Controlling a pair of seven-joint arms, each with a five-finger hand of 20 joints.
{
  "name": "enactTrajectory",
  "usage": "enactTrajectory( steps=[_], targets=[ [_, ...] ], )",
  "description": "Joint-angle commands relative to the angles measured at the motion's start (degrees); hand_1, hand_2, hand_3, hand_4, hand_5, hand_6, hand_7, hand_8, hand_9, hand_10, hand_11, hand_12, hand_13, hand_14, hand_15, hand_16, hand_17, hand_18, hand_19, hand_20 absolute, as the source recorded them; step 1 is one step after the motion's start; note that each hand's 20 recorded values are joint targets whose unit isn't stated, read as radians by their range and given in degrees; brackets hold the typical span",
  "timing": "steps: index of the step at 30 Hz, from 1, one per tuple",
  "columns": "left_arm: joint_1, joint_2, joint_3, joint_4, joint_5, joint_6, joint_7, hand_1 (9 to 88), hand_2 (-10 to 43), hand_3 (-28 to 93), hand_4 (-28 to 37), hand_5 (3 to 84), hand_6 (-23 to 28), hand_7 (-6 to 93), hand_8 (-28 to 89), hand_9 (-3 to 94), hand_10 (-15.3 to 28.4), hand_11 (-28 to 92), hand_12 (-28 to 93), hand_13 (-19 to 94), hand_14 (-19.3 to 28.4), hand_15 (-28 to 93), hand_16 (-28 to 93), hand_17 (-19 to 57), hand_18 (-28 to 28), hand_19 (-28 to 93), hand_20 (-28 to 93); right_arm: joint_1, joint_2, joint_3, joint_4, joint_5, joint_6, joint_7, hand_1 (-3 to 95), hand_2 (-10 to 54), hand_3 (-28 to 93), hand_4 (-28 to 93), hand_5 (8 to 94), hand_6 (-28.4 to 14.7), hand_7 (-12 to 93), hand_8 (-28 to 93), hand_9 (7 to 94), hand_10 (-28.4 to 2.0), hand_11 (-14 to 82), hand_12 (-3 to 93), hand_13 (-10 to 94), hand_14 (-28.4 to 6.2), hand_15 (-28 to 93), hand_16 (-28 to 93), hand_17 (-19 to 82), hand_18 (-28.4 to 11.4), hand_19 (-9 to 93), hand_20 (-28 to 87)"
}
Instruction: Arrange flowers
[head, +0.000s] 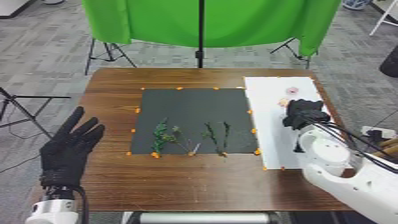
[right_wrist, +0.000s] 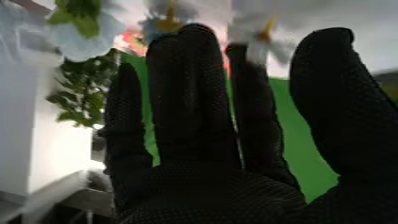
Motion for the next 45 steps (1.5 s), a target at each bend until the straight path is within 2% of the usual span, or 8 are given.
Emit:
enactTrajectory(
  steps=[1, 5, 12, 18, 25, 32, 37, 45],
  targets=[
    [0.4, 1.31, 0.82, 0.31, -1.21, 0.92, 0.98, 21.0, 7.1, 82, -28.3, 34.6, 7.3, 10.2, -10, 34.3, 20.7, 22, 9, 23, 28.4, 51, -12, -10.6, 28.1, 54, -2, 7.0, -0.9, -9.8, 4.9, -6.7, 9.5, 0.7, 42.8, -9.5, 74, -28, 70.0, 3.9, 20, -7, 74.3, -10.1, 33.9, 20.0, 65, -7.8, 68, 16, 21, -23.6, 76, 37],
    [0.4, 0.87, 0.65, 0.37, -1.05, 0.8, 0.44, 21.0, 7.1, 82, -28.3, 34.7, 7.4, 10.2, -10, 34.3, 20.7, 22, 9, 23, 28.4, 51, -12, -10.6, 28.1, 54, -2, 6.9, -0.5, -10.5, 4.9, -8.6, 11.7, 1.3, 53.9, -9.5, 63, -28, 85.0, 4.9, 18, -1, 86.8, -6.7, 24.0, 30.6, 70, -5.5, 67, 18, 24, -22.2, 78, 37],
    [1.1, 1.0, -0.31, 0.15, -0.84, 0.62, 0.5, 20.9, 7.1, 82, -28.3, 34.7, 7.4, 10.1, -10, 34.3, 20.7, 22, 9, 23, 28.4, 51, -12, -10.6, 28.2, 54, -2, 4.8, -1.7, -5.1, -1.8, -9.9, 14.0, -1.7, 54.3, -9.5, 65, -28, 87.5, 5.0, 17, 0, 90.0, -6.6, 25.6, 30.9, 73, -5.0, 67, 19, 25, -21.7, 79, 38],
    [1.1, 0.72, -1.5, -0.06, -0.66, 0.64, -0.18, 20.8, 7.0, 82, -28.3, 34.6, 7.3, 10.1, -10, 34.3, 20.7, 22, 9, 23, 28.4, 51, -12, -10.6, 28.2, 54, -2, 13.0, -12.4, -10.9, -5.2, -8.6, 14.8, -10.5, 53.0, -9.5, 67, -28, 87.9, 4.4, 17, 1, 89.9, -6.6, 26.3, 31.5, 72, -5.4, 68, 20, 24, -21.1, 80, 38],
    [-0.4, -0.23, -3.37, -0.33, 0.95, -0.33, -3.02, 20.9, 6.9, 81, -28.3, 34.8, 7.2, 9.6, -10, 34.7, 20.6, 21, 9, 23, 28.4, 50, -12, -9.0, 28.3, 57, 0, 18.4, -31.1, -16.6, 3.3, -10.9, 14.4, -20.1, 52.1, -9.5, 68, -28, 87.5, 4.5, 17, 1, 89.0, -6.6, 27.7, 32.1, 72, -5.6, 69, 20, 23, -20.4, 80, 39],
    [-1.6, 1.02, -5.31, -0.83, 1.55, 0.08, -4.34, 20.9, 6.9, 81, -28.3, 34.8, 7.1, 9.5, -9, 34.7, 20.6, 21, 10, 23, 28.4, 50, -12, -9.0, 28.3, 57, 0, 18.0, -40.6, -19.3, 9.3, -11.4, 12.2, -24.7, 51.5, -9.5, 68, -28, 86.8, 4.9, 17, 1, 88.0, -6.7, 31.2, 31.1, 71, -5.8, 70, 20, 23, -20.3, 80, 39],
    [-5.5, 2.68, -4.25, 0.49, -0.29, -1.15, -4.58, 20.9, 6.9, 81, -28.3, 34.9, 7.2, 9.5, -9, 34.7, 20.6, 21, 10, 23, 28.4, 50, -12, -8.9, 28.3, 57, 1, 20.3, -43.3, -24.6, 12.3, -10.8, 11.6, -23.2, 50.9, -9.5, 68, -28, 86.2, 5.1, 17, 0, 87.4, -7.0, 32.8, 30.3, 71, -6.0, 70, 21, 23, -20.4, 79, 39],
    [-8.1, 3.41, -2.52, 1.46, 0.17, -1.73, -4.18, 20.9, 6.9, 81, -28.3, 35.0, 7.3, 9.4, -9, 34.7, 20.6, 21, 10, 23, 28.4, 50, -12, -8.9, 28.4, 57, 1, 22.9, -44.6, -27.9, 15.0, -11.4, 10.3, -20.5, 50.4, -9.5, 68, -28, 85.1, 5.0, 17, -1, 86.4, -7.3, 35.5, 28.6, 70, -6.2, 71, 20, 22, -20.4, 79, 39]
  ],
)
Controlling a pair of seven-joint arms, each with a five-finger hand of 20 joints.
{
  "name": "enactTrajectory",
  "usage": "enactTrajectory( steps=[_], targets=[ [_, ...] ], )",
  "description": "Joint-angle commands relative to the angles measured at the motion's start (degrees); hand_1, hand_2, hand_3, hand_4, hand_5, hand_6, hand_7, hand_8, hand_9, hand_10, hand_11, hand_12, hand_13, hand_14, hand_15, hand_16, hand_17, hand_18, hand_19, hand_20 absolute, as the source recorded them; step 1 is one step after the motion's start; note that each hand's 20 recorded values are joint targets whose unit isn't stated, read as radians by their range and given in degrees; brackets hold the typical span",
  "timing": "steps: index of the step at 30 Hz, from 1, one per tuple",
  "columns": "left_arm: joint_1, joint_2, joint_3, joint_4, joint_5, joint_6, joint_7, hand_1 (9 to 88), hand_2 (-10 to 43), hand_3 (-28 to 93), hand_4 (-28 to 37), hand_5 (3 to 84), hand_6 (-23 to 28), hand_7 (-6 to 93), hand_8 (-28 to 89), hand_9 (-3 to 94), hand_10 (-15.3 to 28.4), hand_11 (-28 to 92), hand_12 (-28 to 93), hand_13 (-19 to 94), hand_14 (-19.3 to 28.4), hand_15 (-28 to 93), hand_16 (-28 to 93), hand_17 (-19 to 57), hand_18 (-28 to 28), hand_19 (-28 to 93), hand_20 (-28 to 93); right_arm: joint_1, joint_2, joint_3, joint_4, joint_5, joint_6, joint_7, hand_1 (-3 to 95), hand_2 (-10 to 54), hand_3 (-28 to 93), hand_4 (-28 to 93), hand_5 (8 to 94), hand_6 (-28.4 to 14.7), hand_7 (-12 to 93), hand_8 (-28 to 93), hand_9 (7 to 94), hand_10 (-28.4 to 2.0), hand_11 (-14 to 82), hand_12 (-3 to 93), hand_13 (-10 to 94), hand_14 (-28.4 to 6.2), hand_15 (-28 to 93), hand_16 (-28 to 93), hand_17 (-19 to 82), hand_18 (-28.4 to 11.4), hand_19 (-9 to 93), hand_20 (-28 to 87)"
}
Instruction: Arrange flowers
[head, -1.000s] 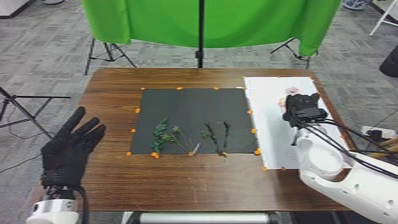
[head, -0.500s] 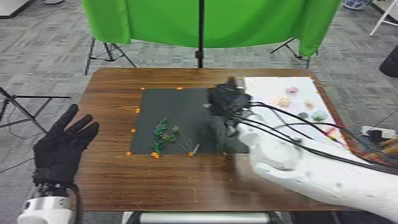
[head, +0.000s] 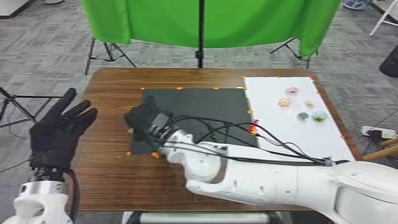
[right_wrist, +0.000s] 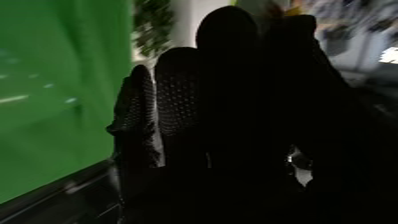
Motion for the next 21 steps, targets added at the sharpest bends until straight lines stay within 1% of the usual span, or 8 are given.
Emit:
enactTrajectory(
  steps=[1, 5, 7, 9, 12, 15, 20, 21],
  targets=[
    [-2.5, 0.19, 0.77, 0.69, -0.37, -1.33, -0.69, 20.9, 6.9, 81, -28.3, 35.0, 7.3, 9.4, -9, 34.7, 20.6, 21, 10, 23, 28.4, 50, -12, -8.9, 28.4, 56, 1, 1.6, -1.2, 0.7, 2.1, -2.2, -2.1, 0.9, 50.3, -9.5, 68, -28, 84.9, 5.1, 17, -1, 86.2, -7.3, 35.7, 28.5, 70, -6.2, 71, 20, 22, -20.4, 79, 39],
    [-4.0, -0.39, 1.08, 1.31, -0.15, -1.64, -1.93, 20.8, 6.8, 81, -28.3, 35.0, 7.3, 9.4, -9, 34.7, 20.7, 21, 10, 23, 28.4, 50, -12, -8.9, 28.4, 56, 1, -0.8, -1.7, 4.3, 2.6, -4.2, -4.9, -1.7, 49.5, -9.5, 67, -28, 83.0, 4.9, 17, -1, 85.1, -7.6, 38.6, 26.0, 70, -6.3, 71, 20, 22, -20.5, 79, 39],
    [-4.8, -1.06, 1.19, 1.59, 0.52, -1.85, -2.89, 20.9, 6.8, 81, -28.3, 35.0, 7.3, 9.5, -9, 34.7, 20.7, 21, 10, 23, 28.4, 50, -12, -8.9, 28.4, 56, 1, -1.5, -2.0, 5.2, 3.1, -5.2, -5.2, -2.9, 49.0, -9.5, 67, -28, 82.1, 4.8, 17, -2, 84.8, -7.8, 39.1, 25.9, 70, -6.4, 71, 20, 22, -20.5, 79, 39],
    [-4.9, -0.97, 1.46, 1.72, 0.2, -1.93, -2.49, 20.9, 6.8, 81, -28.3, 35.0, 7.3, 9.5, -9, 34.8, 20.7, 21, 10, 23, 28.4, 50, -12, -8.9, 28.4, 56, 1, -1.4, -1.9, 5.2, 2.9, -5.9, -6.1, -3.5, 47.1, -9.5, 67, -28, 79.7, 4.5, 17, -2, 83.3, -8.2, 41.7, 23.3, 69, -6.6, 72, 20, 21, -20.5, 79, 39],
    [-4.1, 0.38, 1.83, 1.5, -0.49, -1.17, -0.33, 20.9, 6.8, 81, -28.3, 35.0, 7.3, 9.4, -9, 34.7, 20.7, 21, 10, 23, 28.4, 50, -12, -8.9, 28.4, 56, 1, 0.5, -1.7, 2.7, 2.5, -4.9, -5.9, -2.7, 44.3, -9.5, 68, -28, 77.2, 4.6, 17, -3, 81.8, -8.8, 43.5, 21.8, 68, -6.9, 72, 20, 21, -20.6, 79, 39],
    [-3.8, 0.92, 2.06, 1.45, -0.85, -1.13, 0.62, 21.0, 6.8, 81, -28.3, 35.0, 7.3, 9.5, -9, 34.7, 20.7, 21, 10, 23, 28.4, 50, -12, -9.0, 28.4, 56, 1, 2.4, -1.5, 0.0, 2.4, -3.7, -5.3, -0.6, 42.7, -9.5, 70, -28, 76.4, 4.6, 17, -3, 81.6, -8.8, 44.0, 21.1, 68, -7.1, 73, 20, 20, -20.5, 79, 39],
    [-2.9, 0.83, 2.05, 1.21, -0.94, -0.94, 1.09, 21.1, 6.8, 81, -28.3, 35.0, 7.3, 9.5, -9, 34.8, 20.7, 21, 10, 23, 28.4, 50, -12, -9.1, 28.3, 56, 1, 2.0, -1.2, 0.1, 1.9, -4.0, -7.5, 0.3, 39.5, -9.5, 73, -28, 74.0, 4.6, 17, -5, 80.1, -9.2, 44.9, 21.0, 66, -7.4, 73, 20, 20, -20.5, 79, 40],
    [-3.0, -0.22, 1.74, 1.22, -0.21, -1.53, 0.22, 21.1, 6.8, 81, -28.3, 35.0, 7.3, 9.4, -9, 34.8, 20.6, 21, 10, 23, 28.4, 50, -12, -9.1, 28.3, 56, 1, 1.7, -1.2, 0.4, 1.9, -4.1, -7.6, 0.4, 38.1, -9.5, 75, -28, 72.6, 4.7, 17, -10, 79.4, -9.2, 45.3, 20.6, 66, -7.5, 73, 19, 19, -20.6, 79, 40]
  ],
)
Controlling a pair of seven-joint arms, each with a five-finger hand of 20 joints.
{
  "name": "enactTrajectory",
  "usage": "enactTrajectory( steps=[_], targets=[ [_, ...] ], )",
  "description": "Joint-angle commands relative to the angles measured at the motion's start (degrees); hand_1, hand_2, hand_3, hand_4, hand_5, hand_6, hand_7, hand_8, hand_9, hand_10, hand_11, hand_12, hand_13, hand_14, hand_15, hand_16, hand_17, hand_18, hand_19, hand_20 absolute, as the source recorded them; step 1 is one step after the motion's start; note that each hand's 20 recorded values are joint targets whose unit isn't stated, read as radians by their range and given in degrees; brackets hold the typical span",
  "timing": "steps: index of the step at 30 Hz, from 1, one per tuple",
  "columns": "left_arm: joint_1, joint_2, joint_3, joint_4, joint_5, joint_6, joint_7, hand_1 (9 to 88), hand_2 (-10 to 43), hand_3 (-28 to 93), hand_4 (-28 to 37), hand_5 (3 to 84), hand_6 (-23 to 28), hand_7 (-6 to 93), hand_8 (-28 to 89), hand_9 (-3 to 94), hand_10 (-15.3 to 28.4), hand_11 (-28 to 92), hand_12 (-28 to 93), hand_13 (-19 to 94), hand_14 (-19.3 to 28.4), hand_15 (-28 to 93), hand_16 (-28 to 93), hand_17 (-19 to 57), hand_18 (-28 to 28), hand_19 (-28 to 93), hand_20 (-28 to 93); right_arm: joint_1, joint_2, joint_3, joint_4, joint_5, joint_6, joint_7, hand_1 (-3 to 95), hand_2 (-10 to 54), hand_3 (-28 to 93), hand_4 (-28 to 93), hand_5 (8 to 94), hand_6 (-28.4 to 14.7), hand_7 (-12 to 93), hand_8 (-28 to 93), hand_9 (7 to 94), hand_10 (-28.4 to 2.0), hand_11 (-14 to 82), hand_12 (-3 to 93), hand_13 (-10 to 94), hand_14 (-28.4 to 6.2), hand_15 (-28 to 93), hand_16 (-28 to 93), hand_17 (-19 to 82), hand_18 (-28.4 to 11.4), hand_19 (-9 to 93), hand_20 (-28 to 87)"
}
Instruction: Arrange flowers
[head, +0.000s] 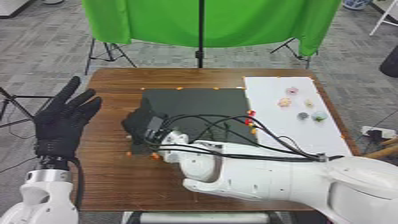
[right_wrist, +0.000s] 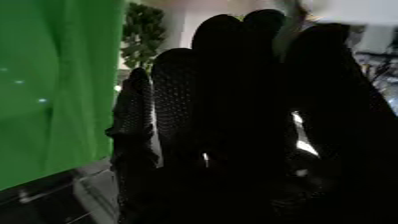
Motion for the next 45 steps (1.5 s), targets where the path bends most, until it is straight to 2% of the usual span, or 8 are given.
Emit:
enactTrajectory(
  steps=[1, 3, 5, 8, 12, 26, 39, 45],
  targets=[
    [1.7, -0.75, -0.13, -0.11, 0.17, -0.47, 0.24, 21.1, 6.8, 81, -28.3, 35.0, 7.3, 9.4, -9, 34.8, 20.6, 21, 10, 23, 28.4, 50, -12, -9.1, 28.3, 56, 1, 0.0, 0.2, 1.8, -0.9, -0.6, -2.4, 1.6, 37.4, -9.5, 76, -28, 71.8, 4.6, 18, -13, 79.1, -9.3, 45.5, 20.4, 66, -7.6, 74, 19, 19, -20.6, 78, 40],
    [2.5, 2.02, 0.89, -0.17, -1.97, 1.11, 2.37, 21.1, 6.8, 81, -28.3, 35.0, 7.3, 9.5, -9, 34.8, 20.7, 21, 10, 23, 28.4, 50, -12, -9.0, 28.3, 56, 1, 0.0, 0.3, 1.6, -1.1, -0.8, -2.5, 2.2, 37.2, -9.5, 76, -28, 71.2, 4.4, 18, -14, 79.0, -9.4, 45.7, 20.4, 66, -7.6, 74, 19, 19, -20.7, 78, 41],
    [2.9, 1.62, 0.57, -0.39, -1.78, 1.01, 1.9, 21.1, 6.8, 81, -28.3, 35.0, 7.4, 9.4, -9, 34.8, 20.7, 21, 10, 23, 28.4, 50, -12, -9.1, 28.3, 56, 1, -0.8, 0.7, 2.6, -1.7, -1.2, -2.7, 1.9, 37.2, -9.5, 75, -28, 71.1, 4.4, 18, -14, 78.8, -9.5, 45.8, 20.5, 66, -7.7, 74, 19, 19, -20.8, 78, 41],
    [2.3, -2.19, -1.12, -0.41, 0.78, -0.33, -2.36, 21.1, 6.9, 81, -28.3, 35.0, 7.3, 9.5, -9, 34.8, 20.7, 21, 10, 23, 28.4, 50, -12, -9.1, 28.4, 56, 1, -3.8, 0.9, 7.2, -2.1, -2.2, -3.6, -1.1, 36.9, -9.5, 76, -28, 70.7, 4.1, 17, -14, 78.7, -9.7, 45.9, 20.5, 65, -7.8, 74, 19, 19, -21.0, 78, 41],
    [3.8, -4.02, -2.28, -0.89, 2.0, -1.46, -2.9, 21.2, 6.9, 81, -28.3, 35.1, 7.3, 9.4, -9, 34.8, 20.7, 21, 10, 23, 28.4, 50, -12, -9.2, 28.4, 56, 1, -3.7, 2.2, 7.2, -4.3, 0.9, -1.9, -4.2, 36.4, -9.5, 76, -28, 70.9, 4.2, 17, -14, 78.6, -9.7, 46.1, 20.5, 65, -7.9, 74, 19, 19, -20.9, 78, 41],
    [4.7, 2.42, 0.18, -0.07, -2.82, 0.75, 5.35, 21.3, 6.9, 81, -28.3, 35.0, 7.4, 9.5, -9, 34.8, 20.6, 21, 10, 23, 28.4, 50, -12, -9.1, 28.3, 56, 1, -6.4, 5.1, 10.9, -9.5, -0.2, -13.1, -18.2, 21.6, 3.0, 81, -28, 70.0, 6.7, 17, -15, 59.3, -13.7, 60.8, 23.3, 48, -13.0, 84, 21, 9, -21.8, 70, 43],
    [2.7, 1.45, 0.34, 1.08, -1.98, -0.7, 5.06, 21.3, 6.8, 81, -28.3, 35.0, 7.3, 9.5, -9, 34.8, 20.7, 21, 10, 23, 28.4, 50, -12, -9.2, 28.4, 56, 1, -4.5, 4.9, 10.1, -8.6, -5.6, -19.6, -16.4, 15.8, 9.2, 80, -28, 65.9, 7.4, 16, -16, 47.9, -17.0, 69.5, 24.6, 40, -16.6, 91, 17, 4, -21.2, 69, 45],
    [3.3, 3.13, 1.02, 1.11, -3.36, -0.01, 7.11, 21.3, 6.7, 81, -28.3, 35.0, 7.3, 9.5, -9, 34.8, 20.6, 21, 10, 23, 28.4, 50, -12, -9.2, 28.4, 56, 1, -3.8, 4.8, 9.7, -7.9, -7.5, -22.0, -15.4, 14.7, 9.8, 79, -28, 66.6, 7.9, 16, -15, 46.2, -17.8, 71.2, 25.2, 38, -17.2, 93, 17, 3, -20.8, 70, 46]
  ],
)
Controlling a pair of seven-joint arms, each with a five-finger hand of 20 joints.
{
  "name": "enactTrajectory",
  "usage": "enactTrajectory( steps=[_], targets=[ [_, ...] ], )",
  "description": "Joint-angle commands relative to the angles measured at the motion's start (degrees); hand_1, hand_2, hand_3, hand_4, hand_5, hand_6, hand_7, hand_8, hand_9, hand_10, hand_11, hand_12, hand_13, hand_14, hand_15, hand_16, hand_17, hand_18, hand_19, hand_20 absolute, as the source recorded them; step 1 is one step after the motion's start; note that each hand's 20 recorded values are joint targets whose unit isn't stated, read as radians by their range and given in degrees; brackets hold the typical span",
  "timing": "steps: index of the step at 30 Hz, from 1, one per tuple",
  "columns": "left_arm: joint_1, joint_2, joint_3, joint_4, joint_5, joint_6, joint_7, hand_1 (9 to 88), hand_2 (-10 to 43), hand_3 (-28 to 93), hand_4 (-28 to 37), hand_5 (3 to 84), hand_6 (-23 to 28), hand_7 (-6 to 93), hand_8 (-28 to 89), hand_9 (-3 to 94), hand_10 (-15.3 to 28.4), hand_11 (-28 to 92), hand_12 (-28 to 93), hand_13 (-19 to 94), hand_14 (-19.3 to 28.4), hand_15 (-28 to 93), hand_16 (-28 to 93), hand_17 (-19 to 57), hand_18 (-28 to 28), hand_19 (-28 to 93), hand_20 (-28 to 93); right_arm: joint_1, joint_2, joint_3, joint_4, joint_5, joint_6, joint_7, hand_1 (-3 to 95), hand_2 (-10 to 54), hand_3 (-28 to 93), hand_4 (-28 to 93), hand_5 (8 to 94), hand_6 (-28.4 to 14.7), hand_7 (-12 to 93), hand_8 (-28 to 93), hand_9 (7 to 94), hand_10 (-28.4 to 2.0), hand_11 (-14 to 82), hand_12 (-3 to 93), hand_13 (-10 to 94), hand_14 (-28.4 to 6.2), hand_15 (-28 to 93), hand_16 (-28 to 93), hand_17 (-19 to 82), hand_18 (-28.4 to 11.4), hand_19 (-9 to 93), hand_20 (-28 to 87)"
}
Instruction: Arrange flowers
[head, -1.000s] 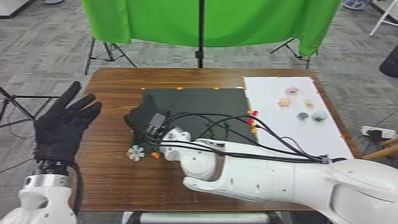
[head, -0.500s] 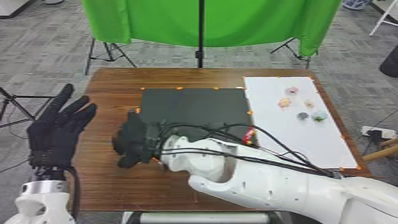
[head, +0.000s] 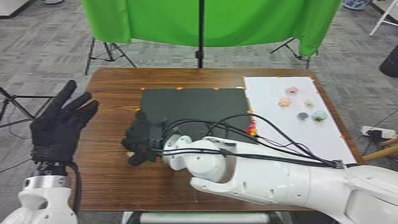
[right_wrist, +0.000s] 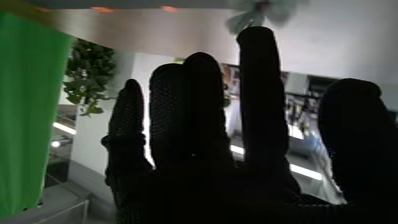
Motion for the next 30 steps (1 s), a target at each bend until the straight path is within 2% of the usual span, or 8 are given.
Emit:
enactTrajectory(
  steps=[1, 2, 5, 10, 16, 22, 27, 30],
  targets=[
    [1.2, 1.26, 0.51, 0.17, -1.34, 0.34, 2.25, 21.3, 6.8, 81, -28.3, 35.0, 7.3, 9.5, -9, 34.8, 20.6, 21, 10, 23, 28.4, 50, -12, -9.2, 28.4, 56, 1, 0.8, -0.4, 0.0, 1.3, -4.0, -2.4, 0.7, 14.5, 10.0, 79, -28, 66.5, 7.9, 16, -15, 45.9, -17.9, 71.4, 25.3, 38, -17.3, 93, 18, 3, -20.7, 70, 46],
    [1.3, 1.38, 0.54, 0.12, -1.42, 0.35, 2.52, 21.3, 6.7, 82, -28.3, 34.9, 7.3, 9.5, -9, 34.8, 20.7, 21, 10, 23, 28.4, 50, -12, -9.1, 28.4, 56, 1, 1.5, -0.3, -0.6, 1.6, -3.9, -2.0, 1.2, 14.4, 10.0, 79, -28, 66.5, 7.9, 16, -15, 45.7, -18.1, 71.6, 25.4, 38, -17.5, 93, 18, 3, -20.8, 70, 46],
    [1.8, 0.01, -0.13, -0.31, -0.56, 0.29, 0.93, 21.4, 6.7, 81, -28.3, 34.9, 7.2, 9.5, -9, 34.8, 20.7, 21, 10, 23, 28.4, 50, -12, -9.2, 28.4, 56, 1, 0.8, -0.4, -0.4, 1.7, -3.7, -1.7, 2.4, 13.8, 10.4, 79, -28, 66.4, 7.9, 16, -15, 45.4, -18.5, 72.0, 25.4, 38, -18.0, 93, 18, 3, -20.7, 70, 47],
    [3.4, -0.67, -0.75, -1.03, -0.34, 0.73, -0.03, 21.3, 6.8, 81, -28.3, 34.9, 7.3, 9.4, -9, 34.8, 20.7, 21, 10, 23, 28.4, 50, -12, -9.2, 28.4, 56, 1, 1.0, 0.1, -2.4, 1.1, -2.7, 2.8, 6.5, 13.6, 10.6, 79, -28, 67.0, 7.6, 15, -15, 45.8, -18.9, 72.3, 25.3, 38, -18.4, 93, 19, 3, -20.6, 70, 47],
    [4.6, -3.07, -2.1, -1.81, 1.05, 0.59, -3.79, 21.3, 6.8, 81, -28.3, 35.0, 7.3, 9.4, -9, 34.8, 20.6, 21, 10, 23, 28.4, 50, -12, -9.2, 28.4, 56, 1, -0.3, 0.5, -2.0, 0.3, -2.8, 8.9, 9.9, 13.9, 10.9, 79, -28, 67.9, 6.7, 15, -15, 46.9, -19.0, 72.4, 25.2, 39, -18.7, 93, 19, 3, -20.9, 71, 48],
    [5.8, -3.14, -1.99, -2.06, 0.35, 1.27, -3.22, 21.4, 6.9, 81, -28.3, 35.0, 7.3, 9.5, -9, 34.8, 20.6, 21, 10, 23, 28.4, 50, -12, -9.3, 28.4, 56, 1, -1.6, 3.7, 0.1, -4.5, -0.2, 11.8, 5.5, 14.0, 10.4, 80, -28, 68.3, 6.0, 15, -15, 47.6, -19.5, 71.9, 24.9, 40, -19.0, 93, 18, 4, -21.2, 71, 47],
    [8.1, -1.52, -1.4, -1.97, -1.94, 2.61, 0.36, 21.3, 6.7, 81, -28.3, 35.0, 7.3, 9.4, -9, 34.8, 20.6, 21, 10, 23, 28.4, 50, -12, -9.3, 28.4, 56, 1, -5.3, 9.2, 3.6, -11.7, 1.1, 11.1, 4.0, 14.3, 10.4, 80, -28, 67.9, 5.9, 15, -15, 47.9, -18.4, 71.6, 24.6, 40, -18.2, 93, 18, 4, -21.2, 70, 47],
    [8.8, -1.84, -1.14, -1.46, -2.53, 2.66, 0.77, 20.9, 6.7, 81, -28.3, 35.1, 7.4, 9.3, -9, 34.8, 20.6, 21, 10, 23, 28.4, 50, -12, -9.2, 28.3, 56, 1, -9.0, 14.1, 8.3, -15.8, 6.2, 10.7, 6.7, 14.2, 10.2, 81, -28, 63.8, 4.8, 16, -15, 48.7, -18.0, 69.3, 23.5, 41, -18.0, 91, 17, 4, -21.3, 71, 46]
  ],
)
